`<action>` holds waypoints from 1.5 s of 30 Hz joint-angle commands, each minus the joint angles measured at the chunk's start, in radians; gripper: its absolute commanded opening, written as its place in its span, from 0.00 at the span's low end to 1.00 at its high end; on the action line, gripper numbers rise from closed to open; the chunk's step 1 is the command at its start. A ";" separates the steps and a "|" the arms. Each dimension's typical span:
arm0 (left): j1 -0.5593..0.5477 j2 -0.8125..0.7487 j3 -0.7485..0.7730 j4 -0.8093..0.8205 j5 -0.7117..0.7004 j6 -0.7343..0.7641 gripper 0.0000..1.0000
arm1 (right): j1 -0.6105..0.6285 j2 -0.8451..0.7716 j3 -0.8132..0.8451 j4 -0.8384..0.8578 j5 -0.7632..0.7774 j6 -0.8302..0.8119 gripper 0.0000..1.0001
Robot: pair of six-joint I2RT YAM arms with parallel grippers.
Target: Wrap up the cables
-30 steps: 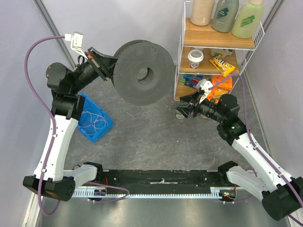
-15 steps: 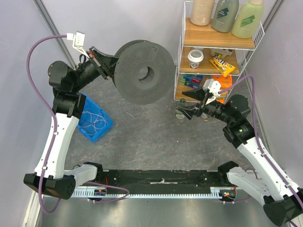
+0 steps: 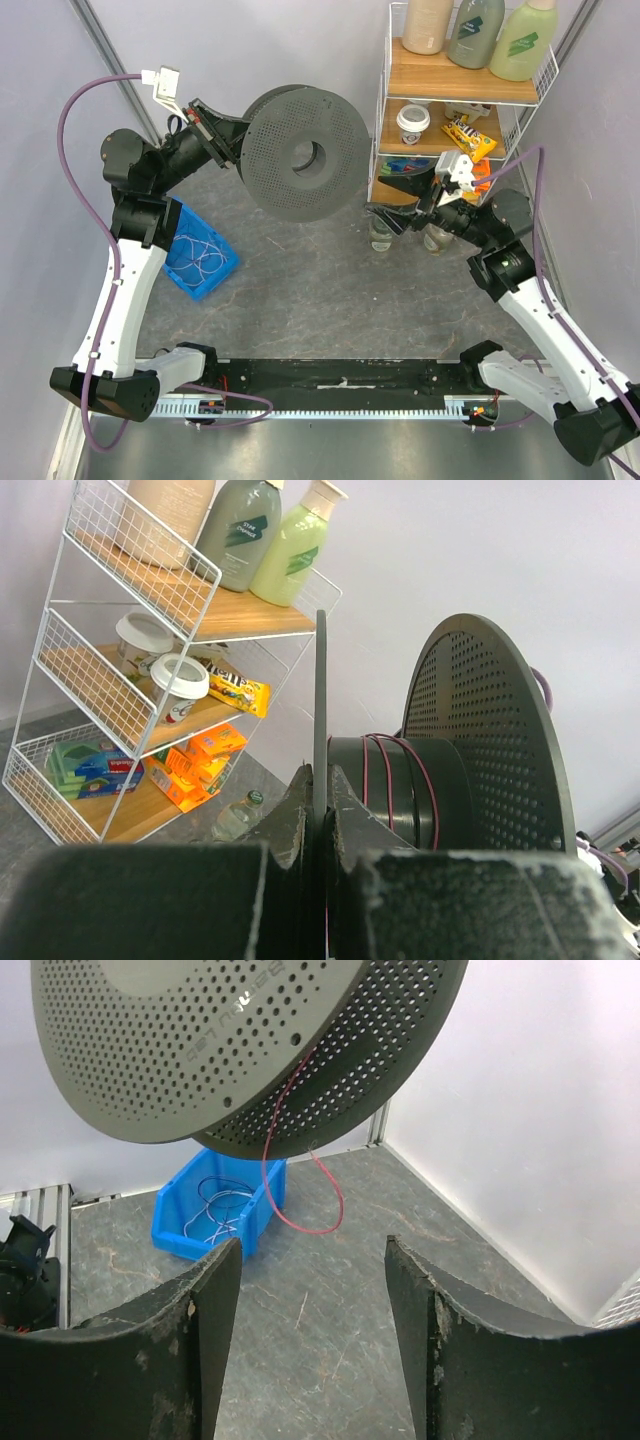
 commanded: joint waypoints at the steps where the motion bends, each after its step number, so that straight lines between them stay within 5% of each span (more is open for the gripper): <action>1: 0.002 -0.009 0.011 0.075 0.017 -0.068 0.02 | 0.010 0.026 0.059 0.080 0.026 0.008 0.65; 13: 0.003 -0.015 -0.008 0.081 0.015 -0.092 0.01 | 0.027 0.074 0.079 0.121 0.048 -0.004 0.54; 17: 0.006 -0.011 -0.008 0.092 -0.003 -0.123 0.02 | 0.035 0.083 0.072 0.104 0.050 -0.003 0.36; 22: 0.005 -0.020 -0.003 0.037 -0.152 -0.152 0.02 | 0.061 0.066 0.041 0.071 0.046 -0.018 0.00; 27: 0.005 -0.017 0.037 -0.121 -0.445 -0.115 0.02 | 0.142 0.009 -0.017 -0.006 0.074 -0.081 0.00; 33: -0.012 0.101 0.221 -0.484 -0.638 -0.177 0.02 | 0.317 -0.017 -0.047 -0.089 0.149 -0.174 0.00; 39: -0.032 0.132 0.210 -0.502 -0.658 -0.246 0.02 | 0.451 0.069 -0.013 -0.093 0.235 -0.240 0.00; 45: -0.160 0.131 0.192 -0.485 -0.759 -0.070 0.01 | 0.556 0.193 0.088 -0.101 0.322 -0.345 0.00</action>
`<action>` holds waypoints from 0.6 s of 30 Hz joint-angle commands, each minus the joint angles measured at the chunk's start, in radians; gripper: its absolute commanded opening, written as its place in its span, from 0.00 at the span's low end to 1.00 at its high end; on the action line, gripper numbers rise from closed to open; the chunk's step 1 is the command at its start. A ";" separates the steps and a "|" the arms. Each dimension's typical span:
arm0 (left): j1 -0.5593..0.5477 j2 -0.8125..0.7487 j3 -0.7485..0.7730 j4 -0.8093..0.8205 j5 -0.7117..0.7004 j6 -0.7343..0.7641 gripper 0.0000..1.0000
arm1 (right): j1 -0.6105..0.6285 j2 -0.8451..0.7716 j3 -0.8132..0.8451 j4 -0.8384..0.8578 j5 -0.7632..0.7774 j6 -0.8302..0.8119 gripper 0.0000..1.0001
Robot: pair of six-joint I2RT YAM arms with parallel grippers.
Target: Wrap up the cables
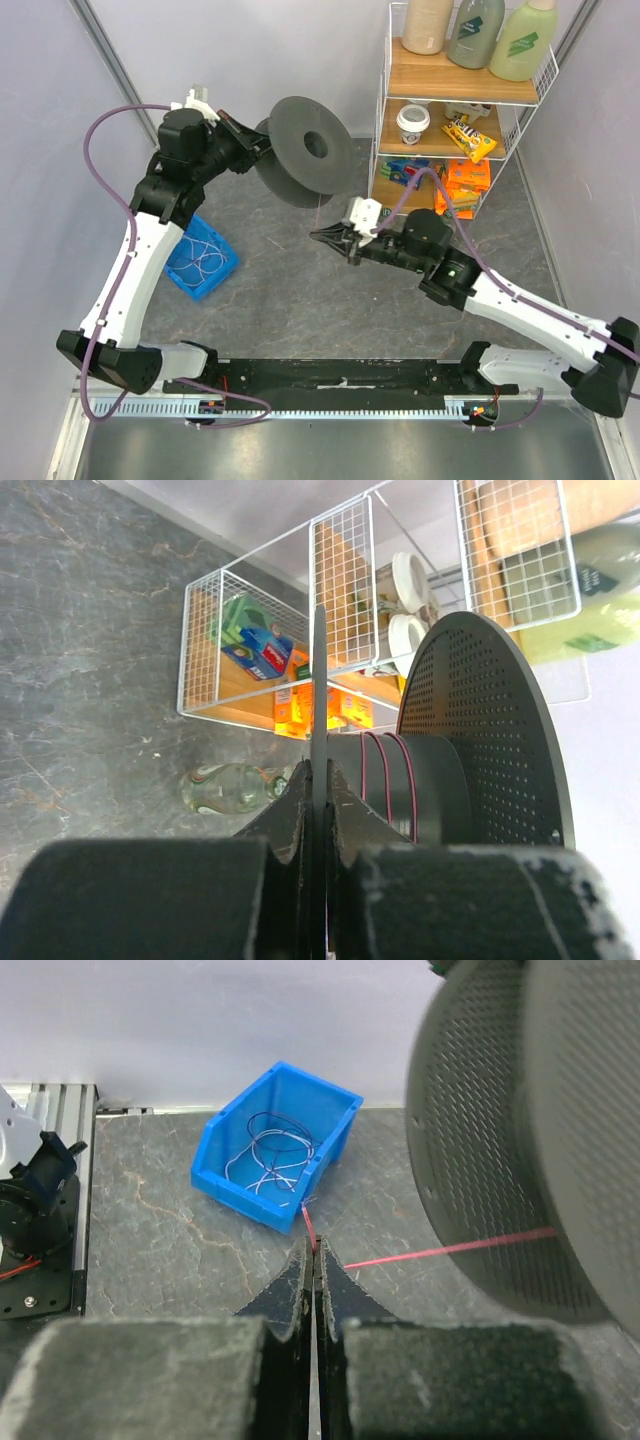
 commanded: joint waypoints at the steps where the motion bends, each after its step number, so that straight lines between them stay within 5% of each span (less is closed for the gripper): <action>1: -0.081 -0.020 0.031 0.154 -0.210 0.099 0.02 | 0.091 0.062 0.111 -0.036 0.012 -0.075 0.00; 11: -0.198 -0.040 -0.067 0.087 -0.388 0.228 0.02 | 0.253 0.130 0.234 0.005 0.510 -0.268 0.00; 18: -0.267 -0.060 -0.139 0.125 -0.474 0.360 0.02 | 0.263 0.187 0.295 -0.002 0.702 -0.274 0.00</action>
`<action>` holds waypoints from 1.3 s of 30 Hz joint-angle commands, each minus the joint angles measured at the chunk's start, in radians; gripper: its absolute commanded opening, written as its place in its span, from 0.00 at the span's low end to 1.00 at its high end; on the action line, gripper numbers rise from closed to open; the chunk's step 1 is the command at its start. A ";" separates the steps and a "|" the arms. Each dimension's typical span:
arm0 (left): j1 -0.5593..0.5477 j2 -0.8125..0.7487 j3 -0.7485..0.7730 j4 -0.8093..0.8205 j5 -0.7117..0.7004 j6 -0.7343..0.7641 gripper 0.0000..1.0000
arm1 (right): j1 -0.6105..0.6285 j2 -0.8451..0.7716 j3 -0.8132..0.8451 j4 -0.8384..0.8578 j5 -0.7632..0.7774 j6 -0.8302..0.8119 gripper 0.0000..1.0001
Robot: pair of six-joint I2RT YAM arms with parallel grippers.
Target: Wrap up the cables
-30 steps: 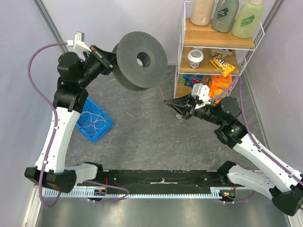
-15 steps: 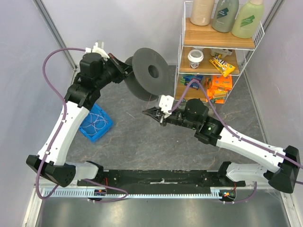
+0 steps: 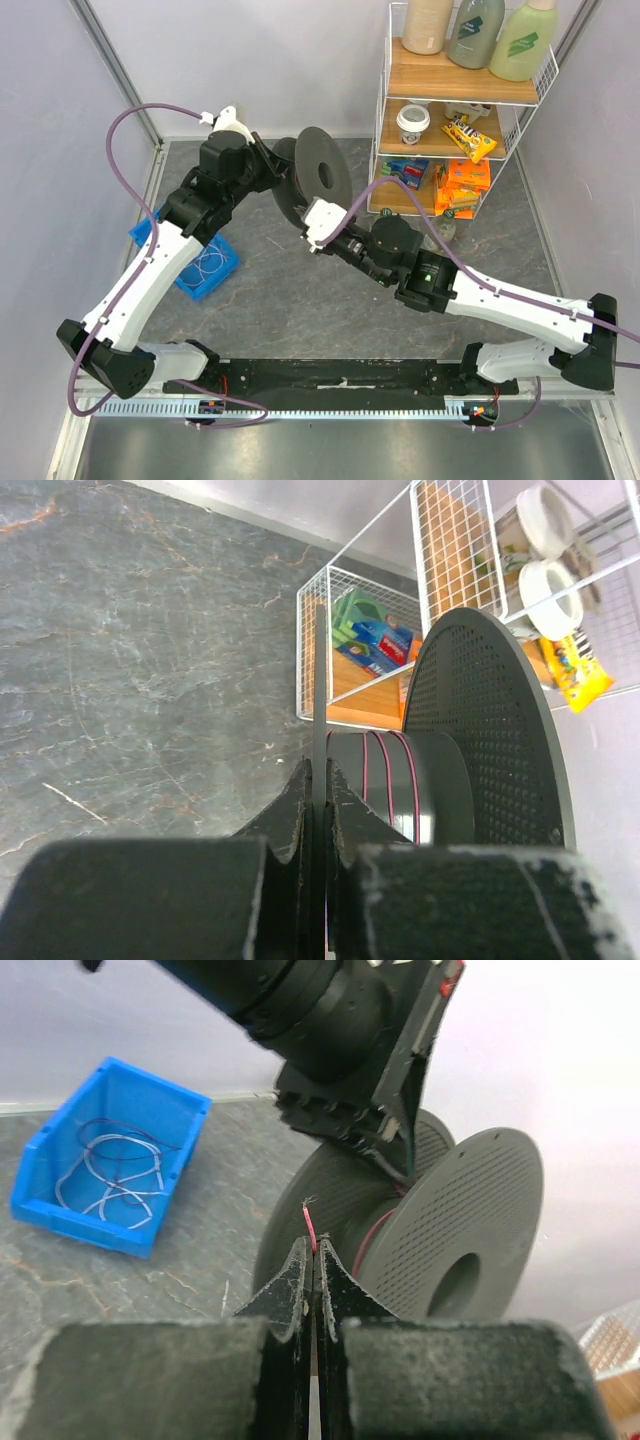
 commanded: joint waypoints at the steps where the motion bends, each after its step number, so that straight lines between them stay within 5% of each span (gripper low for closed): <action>1: -0.044 -0.057 -0.065 0.163 -0.128 0.133 0.02 | 0.017 0.034 0.091 0.030 0.150 0.024 0.00; 17: -0.212 -0.140 -0.252 0.380 -0.292 0.383 0.02 | -0.086 0.124 0.226 -0.068 0.236 0.313 0.00; 32: -0.322 -0.200 -0.418 0.664 -0.400 0.667 0.02 | -0.144 0.104 0.224 -0.056 0.261 0.422 0.00; 39: -0.363 -0.197 -0.482 0.804 -0.478 0.823 0.02 | -0.144 0.096 0.209 -0.059 0.418 0.541 0.00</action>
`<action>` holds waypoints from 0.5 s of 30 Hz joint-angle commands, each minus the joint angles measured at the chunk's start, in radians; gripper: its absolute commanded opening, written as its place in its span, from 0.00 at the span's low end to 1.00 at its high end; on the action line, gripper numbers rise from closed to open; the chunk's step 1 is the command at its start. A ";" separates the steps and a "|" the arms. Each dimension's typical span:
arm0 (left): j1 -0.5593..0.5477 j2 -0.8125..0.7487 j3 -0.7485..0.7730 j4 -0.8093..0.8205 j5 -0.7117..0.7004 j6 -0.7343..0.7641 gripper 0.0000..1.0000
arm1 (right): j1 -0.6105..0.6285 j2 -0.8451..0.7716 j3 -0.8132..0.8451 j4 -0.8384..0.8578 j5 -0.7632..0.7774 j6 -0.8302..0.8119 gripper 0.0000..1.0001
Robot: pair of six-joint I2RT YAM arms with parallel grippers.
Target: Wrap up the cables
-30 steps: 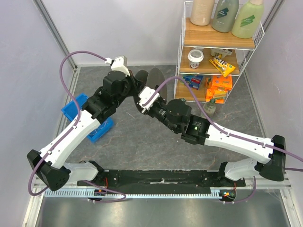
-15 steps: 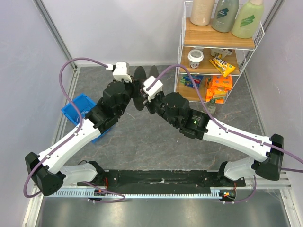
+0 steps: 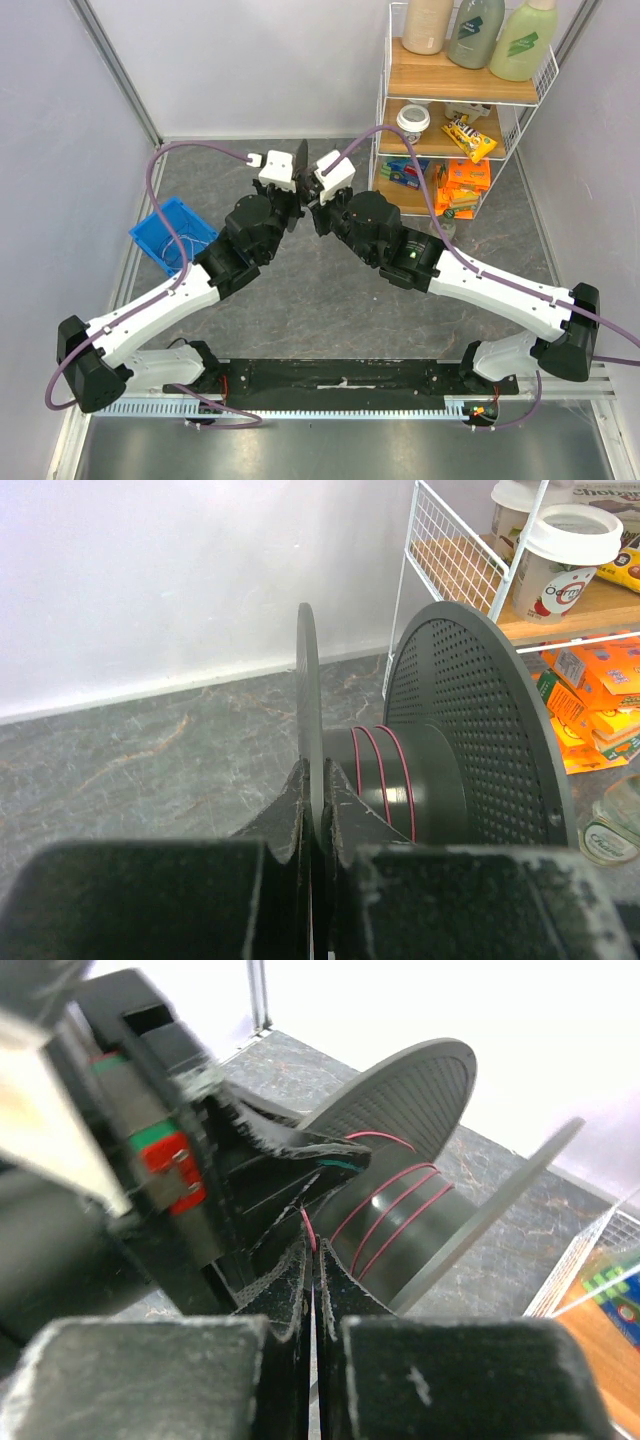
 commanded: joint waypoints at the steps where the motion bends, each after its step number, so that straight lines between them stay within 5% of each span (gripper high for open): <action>1: -0.033 -0.049 -0.052 0.187 -0.043 0.167 0.02 | -0.049 -0.033 0.068 0.088 0.282 0.115 0.00; 15: -0.084 -0.097 -0.328 0.642 0.060 0.580 0.02 | -0.101 -0.049 0.062 -0.047 0.320 0.388 0.00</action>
